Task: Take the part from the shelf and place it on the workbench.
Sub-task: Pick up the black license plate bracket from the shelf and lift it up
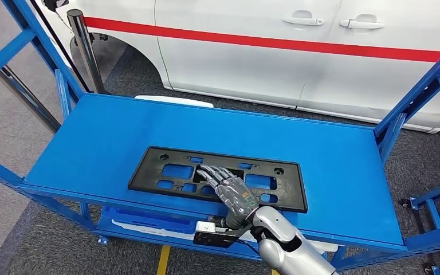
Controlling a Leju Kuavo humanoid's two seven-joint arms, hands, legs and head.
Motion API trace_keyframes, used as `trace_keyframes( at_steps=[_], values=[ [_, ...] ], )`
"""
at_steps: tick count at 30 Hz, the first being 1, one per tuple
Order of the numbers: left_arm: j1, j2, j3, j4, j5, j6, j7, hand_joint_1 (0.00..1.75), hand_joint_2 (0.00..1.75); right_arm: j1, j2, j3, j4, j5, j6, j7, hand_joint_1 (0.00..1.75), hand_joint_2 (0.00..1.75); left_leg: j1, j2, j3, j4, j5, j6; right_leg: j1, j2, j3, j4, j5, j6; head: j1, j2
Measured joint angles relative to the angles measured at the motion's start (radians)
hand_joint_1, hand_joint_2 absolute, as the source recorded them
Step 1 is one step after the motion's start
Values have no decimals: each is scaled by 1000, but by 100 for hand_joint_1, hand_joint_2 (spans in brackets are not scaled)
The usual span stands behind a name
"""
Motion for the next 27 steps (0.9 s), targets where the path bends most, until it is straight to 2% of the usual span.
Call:
trace_keyframes(
  at_steps=[2, 3, 4, 7, 9, 10, 12, 13, 14, 15, 16, 18, 19, 20, 22, 24, 25, 27],
  values=[
    [0, 0, 0, 0, 1, 0, -1, 0, 0, -9, 0, 1, 9, 24, -16, 11, 0, 175, -1, -2, 1, 7, -6, -6, -2, -1, 60, -130, 67, -3, 0, 0],
    [0, 0, 0, 0, 1, 0, -1, 0, 0, -15, 0, 1, 13, 35, -23, 17, 0, 175, -2, -2, 0, 12, -10, -10, -1, -1, 83, -182, 85, -6, 0, 0],
    [-1, 0, 0, 0, 2, 0, -1, 0, 0, -20, 0, 2, 17, 45, -29, 22, 0, 175, -4, -3, -2, 15, -12, -15, 1, 0, 96, -211, 90, -10, -1, 0],
    [-1, 0, 1, 0, 3, 0, -2, 0, 0, -27, 0, 7, 30, 85, -52, 46, 0, 175, -3, -3, -4, 15, -13, -32, 4, 2, 101, -224, 91, -25, -1, 0],
    [-1, 1, 1, 0, 4, 0, -1, 0, 0, -32, 0, 13, 38, 124, -80, 71, 0, 175, -1, -2, -15, 42, -35, -43, 1, 1, 104, -232, 96, -39, -2, 0],
    [-1, 1, 1, 0, 5, 0, -1, 0, 0, -34, 1, 15, 41, 142, -94, 83, 0, 175, -1, -1, -33, 83, -61, -47, -1, 0, 106, -235, 98, -43, -3, 0],
    [0, 0, 2, 0, 8, 0, -2, 0, 0, -36, 1, 19, 51, 175, -117, 103, 0, 175, 0, -1, -92, 211, -120, -53, 1, -3, 105, -236, 98, -47, -3, 0],
    [1, 0, 2, 0, 10, 0, -2, 0, 0, -36, 1, 21, 57, 190, -127, 112, 0, 175, 1, -1, -119, 266, -137, -55, 2, -3, 105, -235, 98, -47, -3, 0],
    [2, 0, 3, 0, 11, 0, -2, 0, 0, -35, 1, 23, 63, 206, -135, 120, 0, 175, 1, -1, -133, 292, -137, -55, 3, -3, 105, -235, 98, -48, -3, 0],
    [3, 0, 3, 0, 12, 0, -2, 0, 0, -35, 1, 24, 69, 218, -143, 127, 0, 175, 1, -1, -127, 278, -117, -53, 3, -2, 106, -234, 97, -48, -3, 0],
    [4, 0, 3, 0, 12, 0, -2, 0, 0, -36, 1, 25, 73, 228, -150, 132, 0, 175, 0, -1, -104, 228, -83, -50, 4, -1, 107, -234, 97, -47, -3, 0],
    [4, 2, 4, 0, 12, 0, -3, 0, 0, -37, 1, 25, 79, 245, -161, 140, 0, 175, -3, -1, -39, 88, -23, -37, 6, 0, 109, -233, 96, -44, -3, 0],
    [3, 3, 4, 0, 13, 0, -3, 0, 0, -38, 1, 25, 82, 252, -166, 143, 0, 175, -6, -1, -16, 40, -8, -32, 7, 0, 109, -233, 96, -41, -3, 0],
    [2, 4, 4, 0, 13, 0, -3, 0, 0, -39, 1, 25, 85, 260, -171, 147, 0, 175, -8, -2, -5, 15, -5, -28, 8, 0, 108, -233, 96, -36, -3, 0],
    [2, 4, 4, 0, 13, 0, -3, 0, 0, -39, 1, 25, 89, 273, -179, 152, 0, 175, -11, -3, -3, 8, -5, -22, 7, 0, 108, -237, 99, -25, -3, 0],
    [3, 4, 4, 0, 13, 0, -3, 0, 0, -39, 1, 26, 93, 284, -185, 157, 0, 175, -6, 0, 2, -4, 3, -11, 7, 0, 104, -223, 86, -15, -2, 0],
    [3, 4, 4, 0, 13, 0, -2, 0, 0, -40, 1, 26, 94, 290, -187, 160, 0, 175, -3, 1, 4, -10, 7, -5, 8, 0, 92, -194, 65, -11, -1, 0],
    [3, 4, 4, 0, 13, 0, -3, 0, 0, -39, 1, 26, 98, 302, -189, 167, 0, 175, -1, 3, 3, -13, 10, 0, 6, 0, 37, -76, -1, -7, -1, 0]
  ],
)
